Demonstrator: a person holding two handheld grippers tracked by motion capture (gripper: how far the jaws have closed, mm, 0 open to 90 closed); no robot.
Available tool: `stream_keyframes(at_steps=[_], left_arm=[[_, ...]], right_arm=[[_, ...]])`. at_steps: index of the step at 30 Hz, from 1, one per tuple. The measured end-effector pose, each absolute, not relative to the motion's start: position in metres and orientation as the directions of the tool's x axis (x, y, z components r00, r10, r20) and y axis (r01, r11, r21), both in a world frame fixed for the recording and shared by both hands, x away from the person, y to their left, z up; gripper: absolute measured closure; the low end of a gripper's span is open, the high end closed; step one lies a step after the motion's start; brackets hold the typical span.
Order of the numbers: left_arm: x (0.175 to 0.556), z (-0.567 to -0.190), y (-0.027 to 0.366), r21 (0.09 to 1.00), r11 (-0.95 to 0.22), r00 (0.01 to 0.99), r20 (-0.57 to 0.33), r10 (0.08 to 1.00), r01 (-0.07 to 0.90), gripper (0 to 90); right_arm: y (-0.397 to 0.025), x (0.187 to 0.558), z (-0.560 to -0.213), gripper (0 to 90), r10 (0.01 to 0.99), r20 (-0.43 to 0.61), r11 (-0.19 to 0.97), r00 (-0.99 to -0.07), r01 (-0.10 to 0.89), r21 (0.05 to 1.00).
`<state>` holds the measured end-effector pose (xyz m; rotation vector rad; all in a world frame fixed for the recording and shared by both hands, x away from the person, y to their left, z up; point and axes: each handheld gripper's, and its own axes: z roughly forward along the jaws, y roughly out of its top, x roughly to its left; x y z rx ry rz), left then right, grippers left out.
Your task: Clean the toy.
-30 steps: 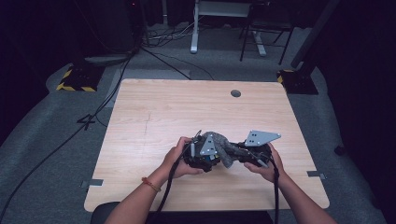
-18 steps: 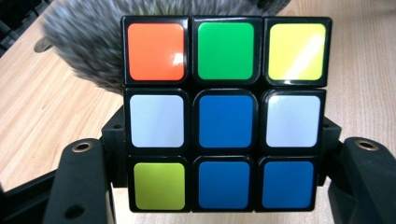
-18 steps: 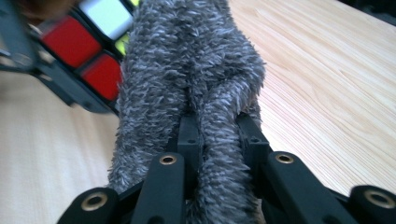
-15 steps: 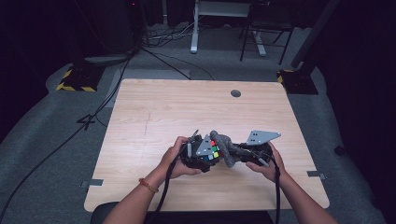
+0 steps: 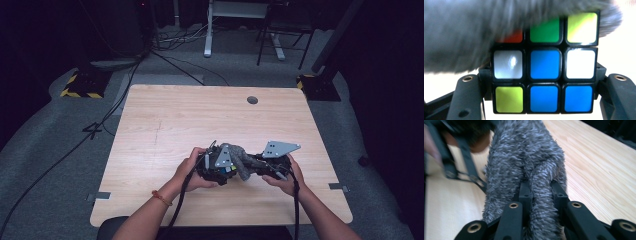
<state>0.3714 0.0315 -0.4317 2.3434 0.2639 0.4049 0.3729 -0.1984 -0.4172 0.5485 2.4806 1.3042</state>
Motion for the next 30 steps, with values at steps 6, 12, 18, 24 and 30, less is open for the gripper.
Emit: stream_keyframes(at_steps=[6,12,18,24,30], left_arm=[[0.369,-0.424,0.038,0.727,-0.684,0.928,0.208,0.308,0.064,33.3],[0.369,-0.425,0.039,0.723,-0.688,0.929,0.208,0.306,0.064,33.2],[0.369,-0.429,0.036,0.708,-0.703,0.929,0.214,0.303,0.066,32.6],[0.370,-0.433,0.028,0.691,-0.720,0.929,0.223,0.295,0.063,32.5],[0.371,-0.437,0.022,0.681,-0.729,0.930,0.224,0.293,0.065,32.7]], right_arm=[[-0.203,0.382,-0.428,75.4,0.483,-0.046,0.535,-0.875,0.253,0.806],[-0.202,0.377,-0.425,75.7,0.465,-0.040,0.506,-0.884,0.228,0.832],[-0.199,0.372,-0.419,75.9,0.431,-0.025,0.478,-0.902,0.204,0.854],[-0.193,0.365,-0.412,75.9,0.411,-0.043,0.469,-0.911,0.171,0.866],[-0.185,0.358,-0.410,75.6,0.409,-0.105,0.510,-0.907,0.132,0.850]])
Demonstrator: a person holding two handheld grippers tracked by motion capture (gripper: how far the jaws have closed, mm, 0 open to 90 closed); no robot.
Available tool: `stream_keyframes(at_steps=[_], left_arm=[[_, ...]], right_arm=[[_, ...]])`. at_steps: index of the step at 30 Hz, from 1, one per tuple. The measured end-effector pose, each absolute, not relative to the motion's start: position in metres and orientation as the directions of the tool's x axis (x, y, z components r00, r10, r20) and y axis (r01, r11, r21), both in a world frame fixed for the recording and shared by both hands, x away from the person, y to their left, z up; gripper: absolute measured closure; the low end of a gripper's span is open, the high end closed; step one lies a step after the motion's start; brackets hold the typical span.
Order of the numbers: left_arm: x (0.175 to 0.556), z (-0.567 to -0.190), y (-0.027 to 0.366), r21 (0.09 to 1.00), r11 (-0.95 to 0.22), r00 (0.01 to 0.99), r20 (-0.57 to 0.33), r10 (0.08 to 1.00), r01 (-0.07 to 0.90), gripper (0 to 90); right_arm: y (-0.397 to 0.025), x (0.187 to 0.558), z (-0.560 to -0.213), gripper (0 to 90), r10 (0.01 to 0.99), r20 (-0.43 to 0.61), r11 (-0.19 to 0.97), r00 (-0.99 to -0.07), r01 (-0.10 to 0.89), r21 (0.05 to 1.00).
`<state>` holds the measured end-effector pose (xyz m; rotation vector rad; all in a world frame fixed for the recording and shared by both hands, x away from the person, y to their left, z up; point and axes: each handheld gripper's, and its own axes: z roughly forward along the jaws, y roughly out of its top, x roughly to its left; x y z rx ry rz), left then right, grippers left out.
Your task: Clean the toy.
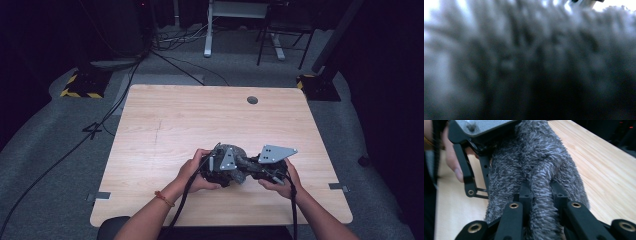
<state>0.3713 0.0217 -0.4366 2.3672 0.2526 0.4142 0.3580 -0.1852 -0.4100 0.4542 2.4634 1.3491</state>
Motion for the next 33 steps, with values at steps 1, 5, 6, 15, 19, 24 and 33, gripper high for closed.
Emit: stream_keyframes(at_steps=[1,5,6,15,19,24,33], left_arm=[[0.371,-0.436,0.023,0.687,-0.723,0.930,0.221,0.295,0.066,32.8],[0.370,-0.429,0.030,0.706,-0.706,0.925,0.224,0.308,0.064,32.9],[0.369,-0.427,0.032,0.713,-0.698,0.923,0.221,0.314,0.066,33.0],[0.367,-0.415,0.046,0.786,-0.615,0.927,0.189,0.323,0.054,33.0],[0.366,-0.419,0.041,0.780,-0.624,0.936,0.188,0.298,0.042,32.8],[0.366,-0.425,0.036,0.747,-0.663,0.936,0.200,0.289,0.044,32.9],[0.368,-0.429,0.031,0.731,-0.680,0.933,0.201,0.299,0.061,33.0]], right_arm=[[-0.187,0.359,-0.410,75.6,0.415,-0.099,0.504,-0.904,0.138,0.852],[-0.197,0.366,-0.412,75.6,0.451,-0.094,0.500,-0.887,0.164,0.850],[-0.199,0.368,-0.413,75.6,0.459,-0.089,0.500,-0.884,0.174,0.849],[-0.211,0.384,-0.425,75.6,0.494,-0.011,0.472,-0.870,0.258,0.843],[-0.210,0.383,-0.426,75.6,0.446,0.050,0.427,-0.894,0.262,0.865],[-0.210,0.377,-0.420,75.9,0.410,0.079,0.377,-0.909,0.248,0.892],[-0.205,0.370,-0.413,75.8,0.419,0.032,0.393,-0.908,0.213,0.894]])
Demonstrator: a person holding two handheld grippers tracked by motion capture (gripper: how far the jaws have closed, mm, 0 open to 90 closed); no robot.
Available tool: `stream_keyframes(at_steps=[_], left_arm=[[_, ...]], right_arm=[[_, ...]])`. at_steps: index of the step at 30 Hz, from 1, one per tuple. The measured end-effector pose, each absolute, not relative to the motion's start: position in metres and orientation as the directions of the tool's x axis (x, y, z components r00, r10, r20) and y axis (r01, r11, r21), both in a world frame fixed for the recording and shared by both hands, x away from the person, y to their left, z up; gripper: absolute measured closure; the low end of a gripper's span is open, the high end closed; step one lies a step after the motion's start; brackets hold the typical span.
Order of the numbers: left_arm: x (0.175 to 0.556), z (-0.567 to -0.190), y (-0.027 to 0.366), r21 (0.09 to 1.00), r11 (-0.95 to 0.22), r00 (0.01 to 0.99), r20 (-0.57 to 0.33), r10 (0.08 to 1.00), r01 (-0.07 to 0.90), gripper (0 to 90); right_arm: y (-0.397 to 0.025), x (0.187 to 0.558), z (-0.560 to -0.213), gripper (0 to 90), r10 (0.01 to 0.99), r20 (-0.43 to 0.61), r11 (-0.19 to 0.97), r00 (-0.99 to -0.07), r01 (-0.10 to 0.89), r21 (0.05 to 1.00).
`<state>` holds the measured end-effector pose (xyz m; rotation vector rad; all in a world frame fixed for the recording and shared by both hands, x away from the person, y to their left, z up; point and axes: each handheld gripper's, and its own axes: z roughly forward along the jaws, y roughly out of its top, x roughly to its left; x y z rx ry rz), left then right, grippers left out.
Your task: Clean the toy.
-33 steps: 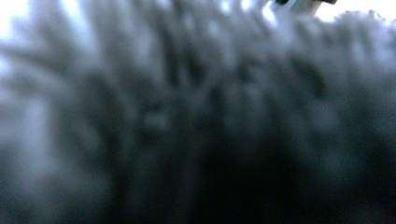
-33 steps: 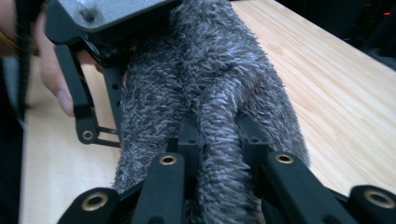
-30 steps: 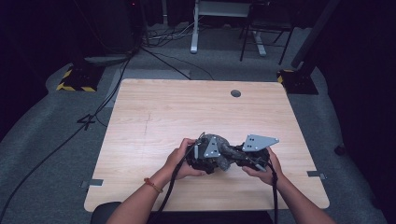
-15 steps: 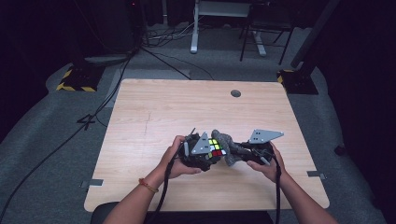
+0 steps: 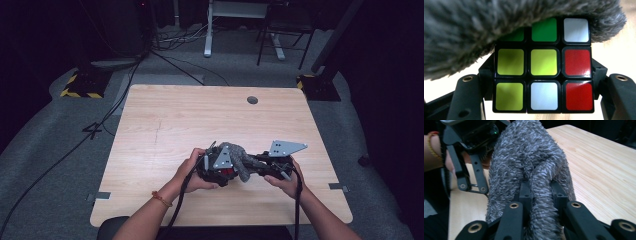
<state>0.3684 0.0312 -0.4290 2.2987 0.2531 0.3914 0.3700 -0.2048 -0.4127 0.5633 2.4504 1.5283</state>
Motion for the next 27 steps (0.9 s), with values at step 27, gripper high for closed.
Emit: stream_keyframes(at_steps=[27], left_arm=[[0.368,-0.425,0.034,0.753,-0.655,0.929,0.199,0.313,0.059,33.0]], right_arm=[[-0.206,0.365,-0.407,75.6,0.401,0.008,0.404,-0.916,0.185,0.896]])
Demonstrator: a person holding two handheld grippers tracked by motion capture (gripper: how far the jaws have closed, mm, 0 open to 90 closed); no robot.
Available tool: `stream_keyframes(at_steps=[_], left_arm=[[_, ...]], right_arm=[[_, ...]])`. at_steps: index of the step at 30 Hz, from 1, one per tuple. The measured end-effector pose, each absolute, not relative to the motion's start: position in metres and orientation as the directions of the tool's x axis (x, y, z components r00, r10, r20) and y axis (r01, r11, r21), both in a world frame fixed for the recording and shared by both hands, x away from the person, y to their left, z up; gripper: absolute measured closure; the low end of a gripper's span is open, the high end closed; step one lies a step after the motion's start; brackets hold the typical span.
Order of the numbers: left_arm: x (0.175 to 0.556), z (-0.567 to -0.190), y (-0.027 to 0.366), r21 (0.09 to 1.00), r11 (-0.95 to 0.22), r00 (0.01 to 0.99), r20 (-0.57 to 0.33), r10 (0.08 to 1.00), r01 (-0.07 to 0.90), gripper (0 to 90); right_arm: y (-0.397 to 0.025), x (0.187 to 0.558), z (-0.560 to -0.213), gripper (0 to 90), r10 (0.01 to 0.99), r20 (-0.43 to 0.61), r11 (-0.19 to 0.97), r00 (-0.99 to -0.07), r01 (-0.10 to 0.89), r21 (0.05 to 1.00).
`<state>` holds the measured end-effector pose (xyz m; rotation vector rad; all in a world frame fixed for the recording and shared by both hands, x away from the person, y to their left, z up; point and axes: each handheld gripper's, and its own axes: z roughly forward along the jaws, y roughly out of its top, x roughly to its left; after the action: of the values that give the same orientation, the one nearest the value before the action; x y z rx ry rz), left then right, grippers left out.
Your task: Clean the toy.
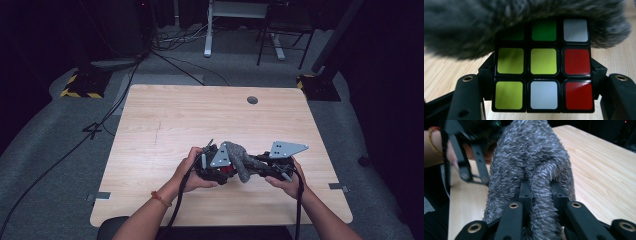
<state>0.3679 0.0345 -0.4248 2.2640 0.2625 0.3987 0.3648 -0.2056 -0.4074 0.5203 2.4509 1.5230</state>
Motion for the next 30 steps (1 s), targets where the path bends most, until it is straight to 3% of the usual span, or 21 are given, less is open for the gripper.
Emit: stream_keyframes(at_steps=[8,16,26,30], left_arm=[[0.368,-0.425,0.034,0.761,-0.646,0.926,0.204,0.319,0.055,33.1],[0.366,-0.415,0.043,0.791,-0.610,0.920,0.203,0.334,0.047,33.1],[0.367,-0.418,0.041,0.779,-0.625,0.927,0.195,0.319,0.051,33.0],[0.367,-0.421,0.037,0.767,-0.640,0.927,0.208,0.313,0.044,32.9]], right_arm=[[-0.205,0.369,-0.411,75.0,0.432,-0.016,0.433,-0.902,0.192,0.881],[-0.208,0.384,-0.432,75.0,0.467,0.001,0.499,-0.884,0.264,0.825],[-0.210,0.379,-0.424,75.3,0.435,0.066,0.422,-0.898,0.268,0.866],[-0.205,0.370,-0.415,75.4,0.436,0.010,0.432,-0.900,0.218,0.875]])
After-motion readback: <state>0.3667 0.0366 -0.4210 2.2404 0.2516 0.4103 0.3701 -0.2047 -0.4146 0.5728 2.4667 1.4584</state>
